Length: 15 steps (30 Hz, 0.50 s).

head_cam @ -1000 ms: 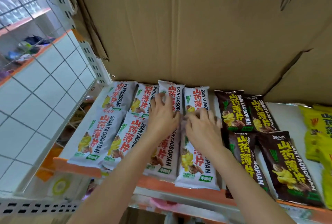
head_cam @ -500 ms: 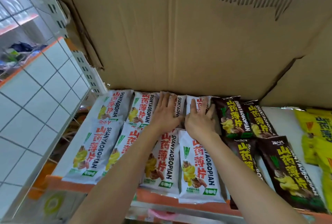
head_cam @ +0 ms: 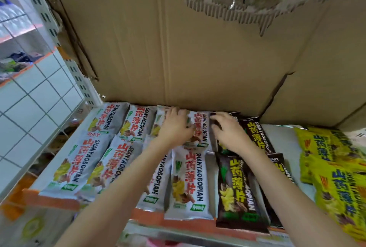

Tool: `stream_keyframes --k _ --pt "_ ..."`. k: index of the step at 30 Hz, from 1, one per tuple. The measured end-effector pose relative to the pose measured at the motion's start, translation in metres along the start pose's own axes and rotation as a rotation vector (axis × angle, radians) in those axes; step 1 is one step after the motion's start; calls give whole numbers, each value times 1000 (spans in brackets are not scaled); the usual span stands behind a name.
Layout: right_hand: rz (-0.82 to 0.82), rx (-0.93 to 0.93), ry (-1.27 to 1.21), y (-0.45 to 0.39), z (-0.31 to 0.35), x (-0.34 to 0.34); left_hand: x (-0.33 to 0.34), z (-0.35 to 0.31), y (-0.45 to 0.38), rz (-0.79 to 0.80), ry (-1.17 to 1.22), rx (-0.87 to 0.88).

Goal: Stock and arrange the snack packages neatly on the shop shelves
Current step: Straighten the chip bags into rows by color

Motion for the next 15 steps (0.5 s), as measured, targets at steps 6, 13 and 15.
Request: stream_keyframes --k 6,13,15 --pt "-75 342 178 36 -89 -34 49 -92 4 80 169 80" --pt "90 380 143 47 -119 -31 100 -117 -15 234 87 -95" --pt "87 399 155 51 -125 -31 101 -119 -16 227 95 -76"
Point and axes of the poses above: each hand's wrist, its own y-axis away from the middle knuckle, its own x-axis out of the palm, z = x × y, the point moved 7 cm from there along -y, towards the middle knuckle, and after that the axes turned 3 degrees about -y, right-handed, at the moved point
